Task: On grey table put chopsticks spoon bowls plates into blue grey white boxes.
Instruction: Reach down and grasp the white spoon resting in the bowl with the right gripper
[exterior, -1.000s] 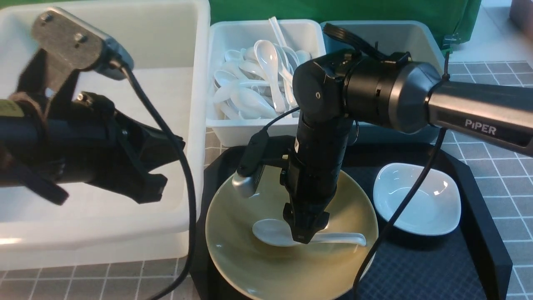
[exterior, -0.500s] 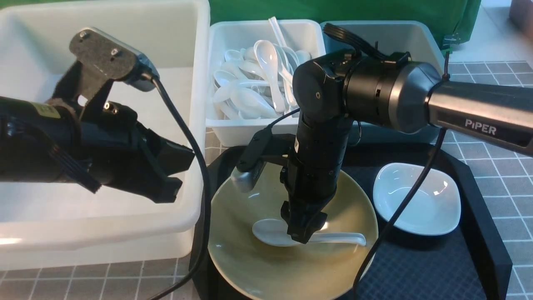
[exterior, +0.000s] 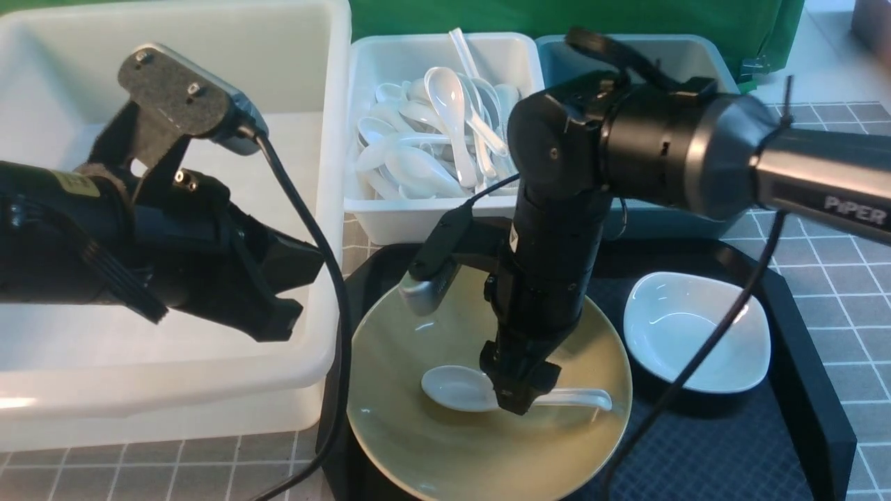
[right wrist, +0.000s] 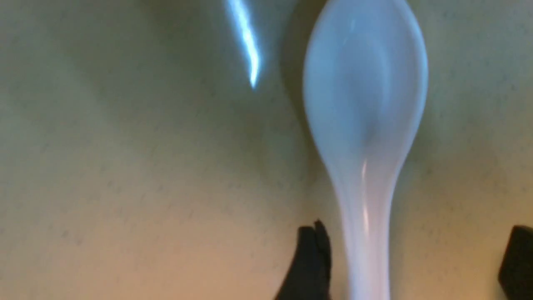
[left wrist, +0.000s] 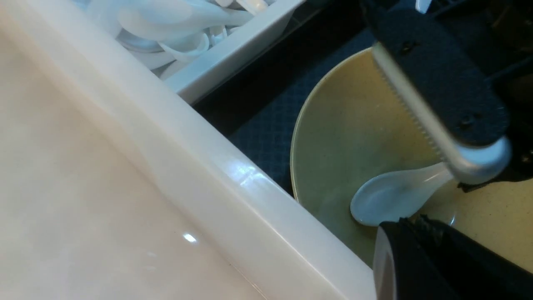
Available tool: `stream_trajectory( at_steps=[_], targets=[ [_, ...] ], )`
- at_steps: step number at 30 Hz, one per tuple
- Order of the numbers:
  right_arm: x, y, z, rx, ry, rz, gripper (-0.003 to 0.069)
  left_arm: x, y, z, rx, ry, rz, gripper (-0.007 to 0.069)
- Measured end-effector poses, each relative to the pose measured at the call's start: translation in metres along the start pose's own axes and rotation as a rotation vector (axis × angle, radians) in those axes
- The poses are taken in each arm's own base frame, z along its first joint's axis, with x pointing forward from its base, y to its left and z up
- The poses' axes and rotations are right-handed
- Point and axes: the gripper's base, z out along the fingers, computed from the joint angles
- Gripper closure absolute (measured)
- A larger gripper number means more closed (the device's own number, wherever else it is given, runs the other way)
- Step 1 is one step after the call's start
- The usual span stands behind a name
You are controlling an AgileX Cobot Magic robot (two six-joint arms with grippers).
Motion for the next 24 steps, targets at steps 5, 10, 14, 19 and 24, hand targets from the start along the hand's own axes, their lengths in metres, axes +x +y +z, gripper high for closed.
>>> stream_trajectory(
  at_steps=[5,10,14,19,24],
  targets=[
    [0.009,0.002,0.014,-0.023,0.053,-0.059,0.0144,-0.001,0.001,0.000,-0.007,-0.009,0.001,0.0636],
    [0.010,0.002,0.023,-0.035,0.074,-0.078,0.0351,-0.001,0.001,0.000,-0.012,-0.006,0.008,0.0636],
    [0.010,0.002,0.023,-0.035,0.075,-0.080,0.0508,0.000,0.001,0.000,-0.012,-0.003,0.010,0.0636],
    [0.005,0.000,0.012,-0.015,0.038,-0.081,0.0509,0.000,0.001,0.000,-0.012,-0.003,-0.001,0.0636],
    [-0.005,-0.002,-0.044,0.082,-0.113,-0.069,0.0509,-0.002,0.003,0.000,-0.025,-0.011,-0.066,0.0636]
  ],
)
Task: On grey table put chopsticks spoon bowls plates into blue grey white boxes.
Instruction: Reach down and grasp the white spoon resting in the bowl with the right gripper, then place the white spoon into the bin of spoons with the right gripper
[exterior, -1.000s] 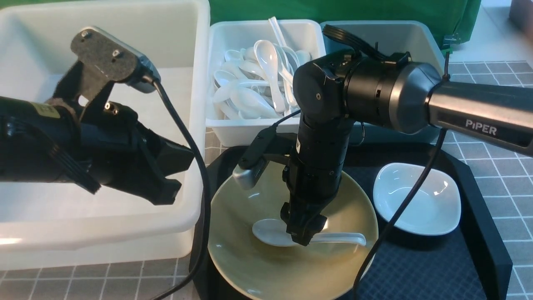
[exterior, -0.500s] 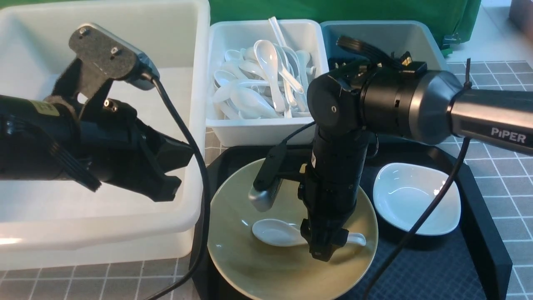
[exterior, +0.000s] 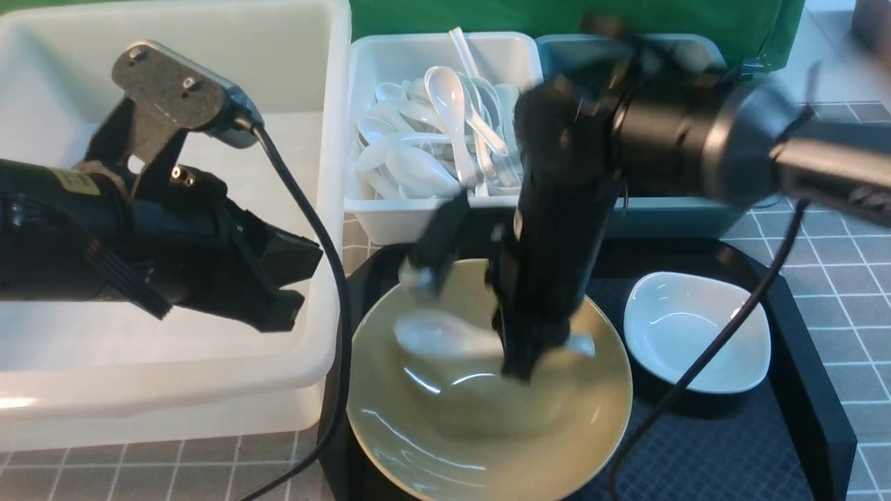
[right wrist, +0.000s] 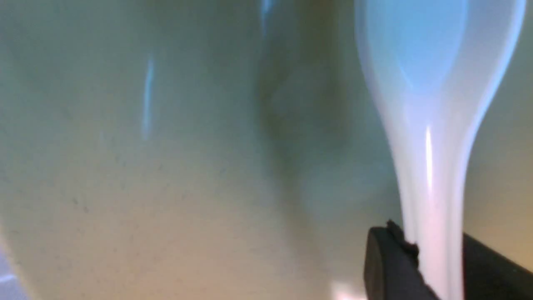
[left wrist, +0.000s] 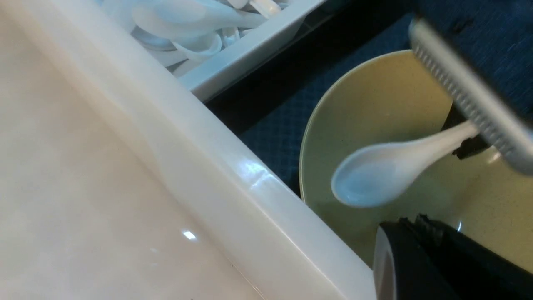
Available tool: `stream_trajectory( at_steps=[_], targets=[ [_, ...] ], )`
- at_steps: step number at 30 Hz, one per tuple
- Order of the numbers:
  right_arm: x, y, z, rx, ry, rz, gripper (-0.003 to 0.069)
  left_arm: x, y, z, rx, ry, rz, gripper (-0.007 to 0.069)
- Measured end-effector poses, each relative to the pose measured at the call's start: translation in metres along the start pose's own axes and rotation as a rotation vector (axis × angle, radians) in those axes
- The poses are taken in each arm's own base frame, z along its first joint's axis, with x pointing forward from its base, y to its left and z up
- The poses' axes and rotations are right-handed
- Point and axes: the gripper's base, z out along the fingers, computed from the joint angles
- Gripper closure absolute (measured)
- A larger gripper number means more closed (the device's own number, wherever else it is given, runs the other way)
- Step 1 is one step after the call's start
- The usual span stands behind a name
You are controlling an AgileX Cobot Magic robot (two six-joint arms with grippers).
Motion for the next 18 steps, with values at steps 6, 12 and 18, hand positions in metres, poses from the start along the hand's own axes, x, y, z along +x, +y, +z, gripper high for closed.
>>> stream_trajectory(
  at_steps=[6,12,18],
  targets=[
    [-0.014,-0.040,-0.063,0.171,-0.259,0.160,0.0509,-0.030,0.009,-0.001,-0.043,-0.031,-0.022,0.0636],
    [-0.037,-0.099,-0.064,0.333,-0.614,0.388,0.0509,-0.060,0.021,0.021,-0.023,0.010,-0.029,0.0636],
    [-0.045,-0.146,-0.018,0.383,-0.778,0.545,0.0509,-0.057,0.030,0.054,0.009,0.084,-0.078,0.0636]
  ],
)
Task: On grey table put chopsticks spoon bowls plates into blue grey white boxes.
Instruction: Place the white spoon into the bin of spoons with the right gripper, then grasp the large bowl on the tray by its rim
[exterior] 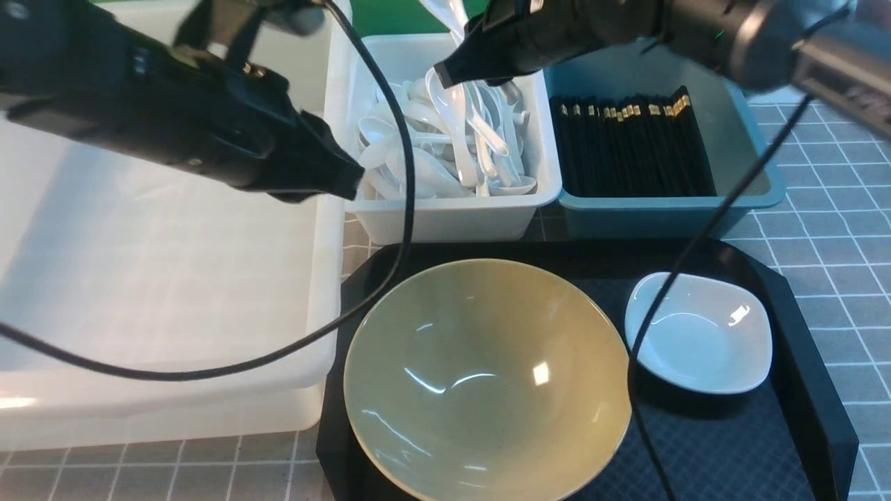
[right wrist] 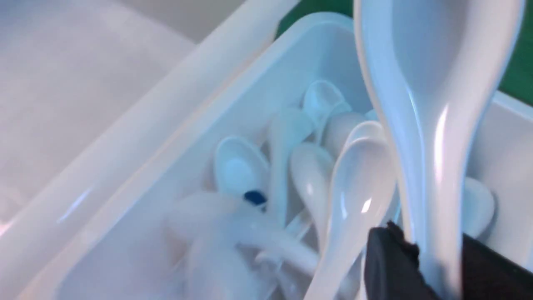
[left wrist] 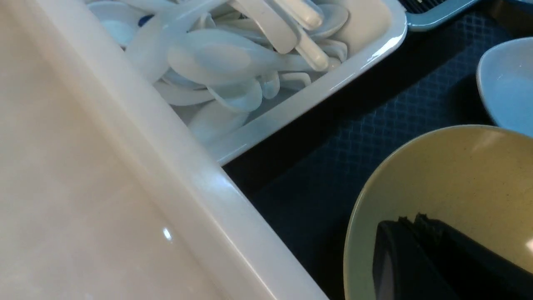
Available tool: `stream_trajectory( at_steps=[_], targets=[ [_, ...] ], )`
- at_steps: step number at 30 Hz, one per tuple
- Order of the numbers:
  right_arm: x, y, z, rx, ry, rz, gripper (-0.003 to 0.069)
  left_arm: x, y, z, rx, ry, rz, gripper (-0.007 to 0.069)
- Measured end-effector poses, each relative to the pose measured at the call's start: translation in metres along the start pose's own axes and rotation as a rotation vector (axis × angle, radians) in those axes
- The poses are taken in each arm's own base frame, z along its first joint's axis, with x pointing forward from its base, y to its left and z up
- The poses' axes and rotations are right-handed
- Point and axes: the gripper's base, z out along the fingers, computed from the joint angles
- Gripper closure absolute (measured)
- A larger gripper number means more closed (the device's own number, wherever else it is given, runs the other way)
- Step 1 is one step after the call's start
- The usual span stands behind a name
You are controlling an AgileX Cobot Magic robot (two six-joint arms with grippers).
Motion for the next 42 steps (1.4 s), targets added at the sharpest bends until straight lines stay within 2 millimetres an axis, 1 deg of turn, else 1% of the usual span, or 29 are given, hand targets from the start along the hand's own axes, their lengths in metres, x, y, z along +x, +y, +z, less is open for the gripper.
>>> stream_trajectory(
  at_steps=[3,5,6,8,9,10,11,12,13,14,15,17,18,19,21,22,23,24,25,28,29,30,31,32,34,36,37,38,42],
  targets=[
    [0.012,-0.009,0.021,0.014,0.012,0.046,0.0470,-0.001,0.001,0.002,-0.005,-0.012,-0.005,0.0636],
    [0.016,-0.013,0.027,0.022,0.021,0.067,0.0398,-0.004,0.002,0.002,-0.012,-0.032,-0.008,0.0636],
    [0.017,-0.015,0.029,0.024,0.030,0.079,0.0336,-0.005,0.002,0.001,-0.015,-0.039,-0.007,0.0634],
    [0.010,-0.017,0.024,0.024,0.048,0.087,0.0209,-0.007,0.001,-0.001,-0.011,-0.040,-0.003,0.0628],
    [0.006,-0.017,0.019,0.022,0.061,0.086,0.0162,-0.009,0.001,-0.002,-0.005,-0.036,0.001,0.0624],
    [0.006,-0.017,0.018,0.020,0.072,0.087,0.0162,-0.010,0.000,-0.003,-0.002,-0.034,0.003,0.0620],
    [0.001,-0.017,0.014,0.019,0.078,0.086,0.0123,-0.012,0.000,-0.005,0.003,-0.029,0.007,0.0613],
    [-0.003,-0.017,0.007,0.016,0.106,0.086,0.0099,-0.014,-0.002,-0.006,0.014,-0.017,0.011,0.0605],
    [-0.012,-0.016,-0.006,0.010,0.138,0.078,0.0069,-0.020,-0.003,-0.010,0.028,-0.007,0.027,0.0581],
    [-0.019,-0.016,-0.017,0.006,0.162,0.062,0.0063,-0.024,-0.004,-0.013,0.039,0.000,0.037,0.0566],
    [-0.019,-0.016,-0.018,0.005,0.173,0.058,0.0063,-0.025,-0.004,-0.012,0.041,0.004,0.041,0.0559],
    [-0.038,-0.014,-0.055,-0.014,0.237,-0.019,0.0078,-0.037,-0.006,-0.014,0.070,0.029,0.083,0.0484],
    [-0.041,-0.013,-0.069,-0.024,0.278,-0.054,0.0096,-0.041,-0.008,-0.012,0.080,0.040,0.097,0.0452],
    [-0.042,-0.013,-0.072,-0.026,0.284,-0.059,0.0096,-0.041,-0.009,-0.011,0.082,0.042,0.100,0.0445],
    [-0.046,-0.012,-0.086,-0.037,0.315,-0.086,0.0132,-0.048,-0.015,-0.005,0.099,0.063,0.133,0.0385],
    [-0.047,-0.010,-0.098,-0.043,0.328,-0.095,0.0167,-0.051,-0.023,0.005,0.120,0.093,0.165,0.0327],
    [-0.045,-0.008,-0.103,-0.051,0.344,-0.106,0.0206,-0.052,-0.028,0.013,0.132,0.120,0.190,0.0292],
    [-0.046,-0.007,-0.106,-0.053,0.344,-0.109,0.0213,-0.052,-0.029,0.017,0.132,0.132,0.195,0.0286],
    [-0.043,-0.004,-0.111,-0.060,0.359,-0.114,0.0251,-0.053,-0.036,0.027,0.139,0.170,0.228,0.0249],
    [-0.028,0.011,-0.131,-0.095,0.422,-0.136,0.0383,-0.051,-0.042,0.054,0.116,0.263,0.261,0.0188],
    [-0.018,0.018,-0.139,-0.115,0.459,-0.151,0.0445,-0.049,-0.041,0.064,0.095,0.291,0.263,0.0177],
    [-0.012,0.022,-0.152,-0.127,0.471,-0.169,0.0486,-0.046,-0.038,0.073,0.074,0.315,0.262,0.0172],
    [-0.008,0.024,-0.152,-0.132,0.487,-0.173,0.0501,-0.046,-0.038,0.075,0.071,0.316,0.263,0.0171],
    [0.001,0.029,-0.169,-0.146,0.506,-0.183,0.0550,-0.044,-0.033,0.088,0.047,0.329,0.261,0.0168],
    [0.016,0.034,-0.183,-0.162,0.541,-0.192,0.0599,-0.041,-0.029,0.102,0.032,0.338,0.260,0.0168],
    [0.034,0.038,-0.197,-0.176,0.580,-0.200,0.0624,-0.037,-0.025,0.117,0.023,0.351,0.260,0.0168],
    [0.041,0.039,-0.199,-0.180,0.601,-0.200,0.0625,-0.035,-0.024,0.123,0.024,0.360,0.257,0.0167],
    [0.050,0.040,-0.207,-0.184,0.618,-0.200,0.0625,-0.032,-0.023,0.131,0.028,0.376,0.254,0.0167],
    [0.075,0.039,-0.221,-0.183,0.669,-0.191,0.0625,-0.021,-0.028,0.152,0.050,0.428,0.269,0.0168]
  ],
)
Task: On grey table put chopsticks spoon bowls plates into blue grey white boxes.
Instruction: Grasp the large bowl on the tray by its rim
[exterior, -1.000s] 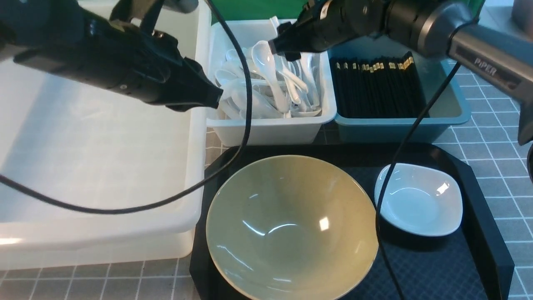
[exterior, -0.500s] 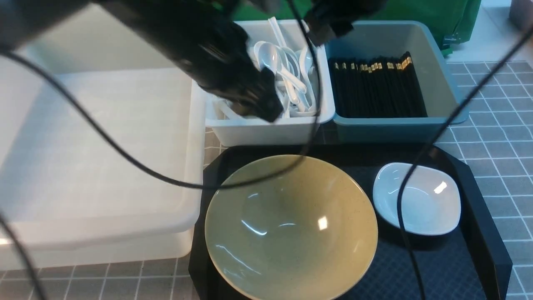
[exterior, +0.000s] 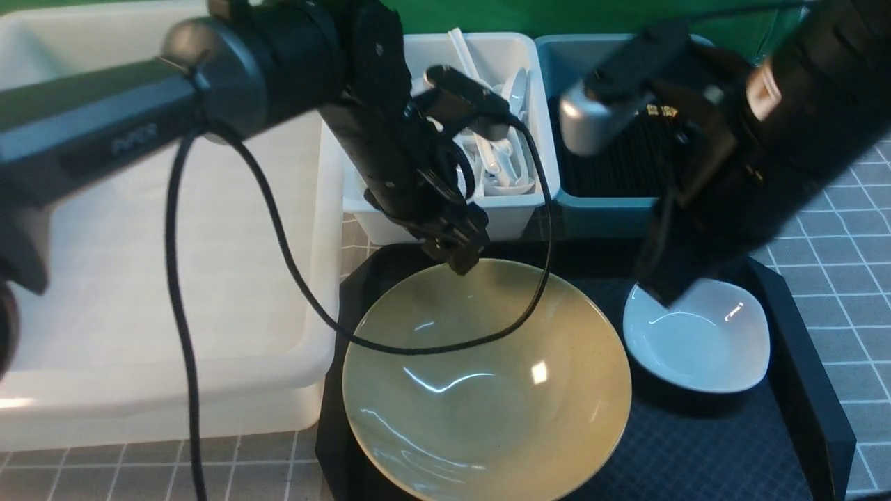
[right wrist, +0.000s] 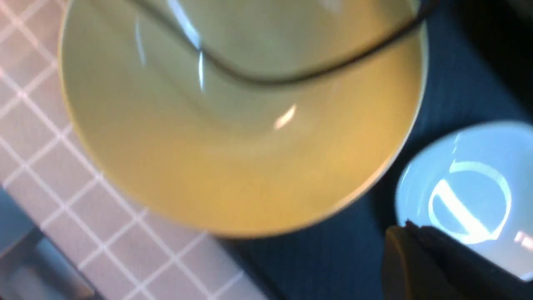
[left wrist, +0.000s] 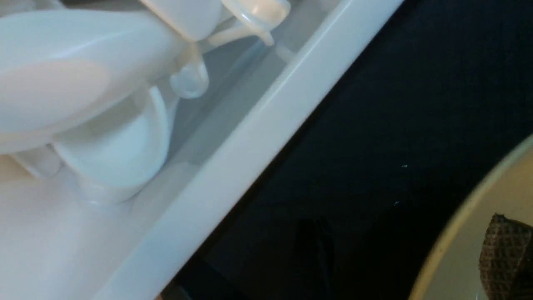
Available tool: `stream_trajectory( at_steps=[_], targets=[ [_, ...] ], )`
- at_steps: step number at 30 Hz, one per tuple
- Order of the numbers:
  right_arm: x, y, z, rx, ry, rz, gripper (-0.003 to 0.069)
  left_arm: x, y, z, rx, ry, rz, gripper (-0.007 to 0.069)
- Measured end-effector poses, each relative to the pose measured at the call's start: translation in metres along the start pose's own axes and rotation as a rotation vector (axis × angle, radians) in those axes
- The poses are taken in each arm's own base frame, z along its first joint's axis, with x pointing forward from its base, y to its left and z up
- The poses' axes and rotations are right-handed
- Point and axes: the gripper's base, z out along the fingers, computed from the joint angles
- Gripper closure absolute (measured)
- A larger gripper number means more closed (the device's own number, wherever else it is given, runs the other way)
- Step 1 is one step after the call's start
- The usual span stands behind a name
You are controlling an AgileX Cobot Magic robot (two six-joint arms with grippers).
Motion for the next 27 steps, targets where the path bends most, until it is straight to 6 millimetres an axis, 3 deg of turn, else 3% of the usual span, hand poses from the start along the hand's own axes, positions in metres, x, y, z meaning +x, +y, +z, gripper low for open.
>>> stream_trajectory(
  at_steps=[7,9,13,16,18,21,27],
  targets=[
    [0.017,0.003,-0.005,0.014,-0.008,0.019,0.0625,-0.004,-0.022,0.026,0.037,0.052,0.053,0.0225],
    [0.017,0.003,-0.008,0.020,-0.036,0.030,0.0625,-0.004,-0.026,0.028,0.025,0.065,0.065,0.0361],
    [0.017,0.003,-0.009,0.024,-0.042,0.034,0.0624,-0.001,-0.030,0.021,0.042,0.097,0.053,0.0533],
    [0.017,0.002,-0.008,0.027,-0.053,0.033,0.0623,-0.004,-0.033,0.006,0.072,0.049,-0.003,0.0593],
    [0.015,0.002,-0.008,0.030,-0.067,0.033,0.0623,-0.005,-0.033,-0.006,0.080,0.021,-0.015,0.0607],
    [0.013,0.002,-0.010,0.034,-0.091,0.033,0.0623,-0.002,-0.021,-0.053,0.086,-0.088,-0.053,0.0620],
    [0.002,0.001,-0.027,0.046,-0.178,0.031,0.0623,0.037,0.034,-0.161,0.005,-0.344,-0.202,0.0615]
  ],
)
